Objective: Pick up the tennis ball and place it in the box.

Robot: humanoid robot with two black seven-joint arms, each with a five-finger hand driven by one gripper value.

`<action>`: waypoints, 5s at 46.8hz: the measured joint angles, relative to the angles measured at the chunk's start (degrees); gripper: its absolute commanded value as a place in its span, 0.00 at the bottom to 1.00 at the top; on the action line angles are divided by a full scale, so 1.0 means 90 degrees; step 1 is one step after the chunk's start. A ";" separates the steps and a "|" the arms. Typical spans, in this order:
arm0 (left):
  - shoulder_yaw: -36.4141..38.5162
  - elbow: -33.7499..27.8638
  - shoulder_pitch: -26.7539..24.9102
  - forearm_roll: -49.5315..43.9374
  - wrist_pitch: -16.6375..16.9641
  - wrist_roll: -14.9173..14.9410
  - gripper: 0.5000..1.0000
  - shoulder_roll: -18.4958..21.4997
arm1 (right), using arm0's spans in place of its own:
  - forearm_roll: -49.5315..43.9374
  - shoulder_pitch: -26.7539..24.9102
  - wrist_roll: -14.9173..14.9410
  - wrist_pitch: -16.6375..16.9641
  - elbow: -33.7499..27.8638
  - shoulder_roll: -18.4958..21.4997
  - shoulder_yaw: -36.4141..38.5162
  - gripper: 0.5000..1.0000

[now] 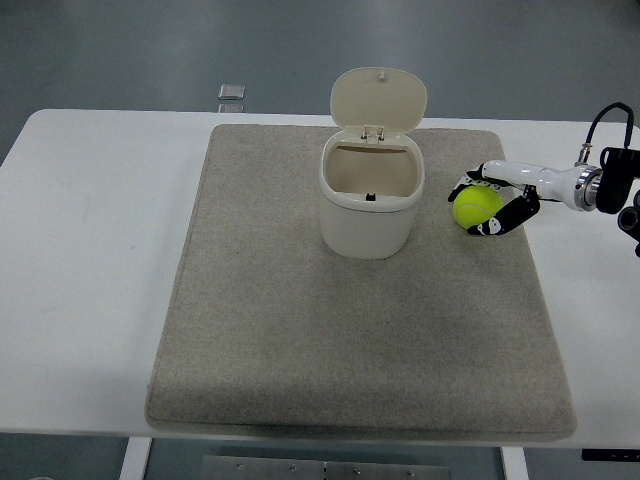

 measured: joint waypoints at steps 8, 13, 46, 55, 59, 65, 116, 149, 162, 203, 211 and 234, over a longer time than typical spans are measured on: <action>0.0000 0.0000 0.0000 0.0000 0.0000 0.0000 0.99 0.0000 | 0.0004 0.0024 -0.0005 0.0021 0.0000 0.0000 0.0000 0.07; 0.0000 0.0000 0.0000 0.0000 0.0000 0.0000 0.99 0.0000 | 0.0018 0.0038 -0.0010 0.0030 0.0000 -0.0004 0.0004 0.00; 0.0000 0.0000 -0.0001 -0.0004 0.0000 0.0001 0.99 0.0000 | 0.0128 0.0490 0.0910 0.0410 0.0317 -0.0493 0.0069 0.00; 0.0000 0.0000 0.0000 -0.0004 0.0000 0.0002 0.99 0.0000 | 0.0128 0.0689 0.1300 0.0412 0.0659 -0.0944 0.0093 0.00; 0.0000 0.0000 0.0000 -0.0004 0.0000 0.0002 0.99 0.0000 | 0.0128 0.0755 0.1488 0.0409 0.0821 -0.1151 0.0098 0.00; 0.0000 0.0000 -0.0002 -0.0004 0.0000 0.0002 0.99 0.0000 | 0.0218 0.0892 0.1705 0.0412 0.1088 -0.1380 0.0117 0.00; 0.0000 0.0000 -0.0001 -0.0003 0.0000 -0.0001 0.99 0.0000 | 0.0891 0.1119 0.1214 0.0176 0.1867 -0.0295 0.0334 0.00; -0.0001 0.0000 -0.0001 -0.0002 0.0000 0.0002 0.99 0.0000 | 0.0957 0.0886 0.0799 -0.0163 0.1845 -0.0169 0.0333 0.23; 0.0000 0.0000 0.0000 -0.0002 0.0000 0.0002 0.99 0.0000 | 0.0961 0.0823 0.0809 -0.0227 0.1843 -0.0151 0.0333 0.44; 0.0000 0.0000 0.0000 -0.0002 0.0000 0.0002 0.99 0.0000 | 0.0961 0.0804 0.0815 -0.0209 0.1835 -0.0146 0.0312 0.72; 0.0000 0.0000 0.0000 -0.0003 0.0000 0.0002 0.99 0.0000 | 0.0974 0.0793 0.0831 -0.0146 0.1835 -0.0160 0.0313 0.72; 0.0000 0.0000 -0.0001 -0.0003 0.0000 0.0000 0.99 0.0000 | 0.2763 0.0879 0.0809 0.1710 0.1839 -0.0680 0.0456 0.80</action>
